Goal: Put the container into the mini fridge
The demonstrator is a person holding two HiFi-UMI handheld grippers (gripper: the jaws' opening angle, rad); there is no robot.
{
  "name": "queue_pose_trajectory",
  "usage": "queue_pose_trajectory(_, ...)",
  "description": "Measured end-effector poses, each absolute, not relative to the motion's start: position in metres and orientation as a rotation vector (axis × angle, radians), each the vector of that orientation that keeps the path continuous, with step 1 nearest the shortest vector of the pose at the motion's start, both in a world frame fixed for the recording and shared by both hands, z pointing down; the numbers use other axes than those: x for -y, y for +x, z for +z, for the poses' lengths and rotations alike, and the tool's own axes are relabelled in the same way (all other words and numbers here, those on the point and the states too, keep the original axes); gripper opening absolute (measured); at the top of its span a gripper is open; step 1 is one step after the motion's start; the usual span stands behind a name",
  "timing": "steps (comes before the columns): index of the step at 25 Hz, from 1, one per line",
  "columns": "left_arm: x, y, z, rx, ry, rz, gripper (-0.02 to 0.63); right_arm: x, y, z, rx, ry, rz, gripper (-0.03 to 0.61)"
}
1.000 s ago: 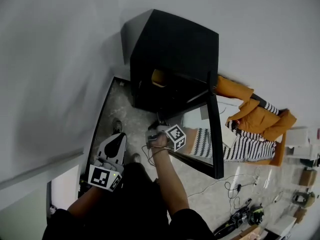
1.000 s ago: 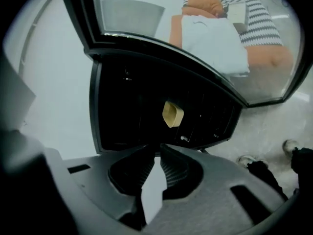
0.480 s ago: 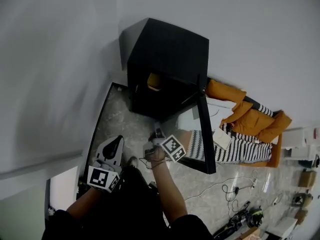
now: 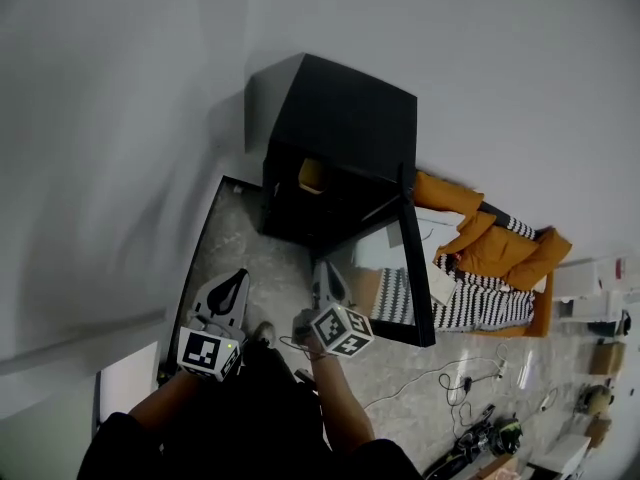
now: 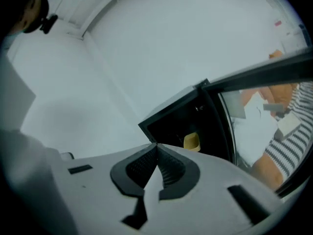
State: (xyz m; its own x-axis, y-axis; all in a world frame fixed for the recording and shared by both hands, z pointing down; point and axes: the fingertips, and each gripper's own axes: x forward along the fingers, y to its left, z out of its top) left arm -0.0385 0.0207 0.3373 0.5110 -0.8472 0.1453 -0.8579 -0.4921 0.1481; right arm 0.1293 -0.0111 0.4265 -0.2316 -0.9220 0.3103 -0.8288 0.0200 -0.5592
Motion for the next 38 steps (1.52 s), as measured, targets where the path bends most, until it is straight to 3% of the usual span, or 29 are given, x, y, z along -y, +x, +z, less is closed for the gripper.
queue_pose_trajectory(16, -0.051, -0.078, 0.344, 1.378, 2.572, 0.026, 0.005, -0.077, 0.075, 0.344, -2.283, -1.941, -0.62, 0.0)
queue_pose_trajectory(38, -0.051, -0.072, 0.345, 1.357, 2.62, 0.027, 0.005, -0.084, 0.062, 0.337, -2.329, -1.922, -0.53, 0.0)
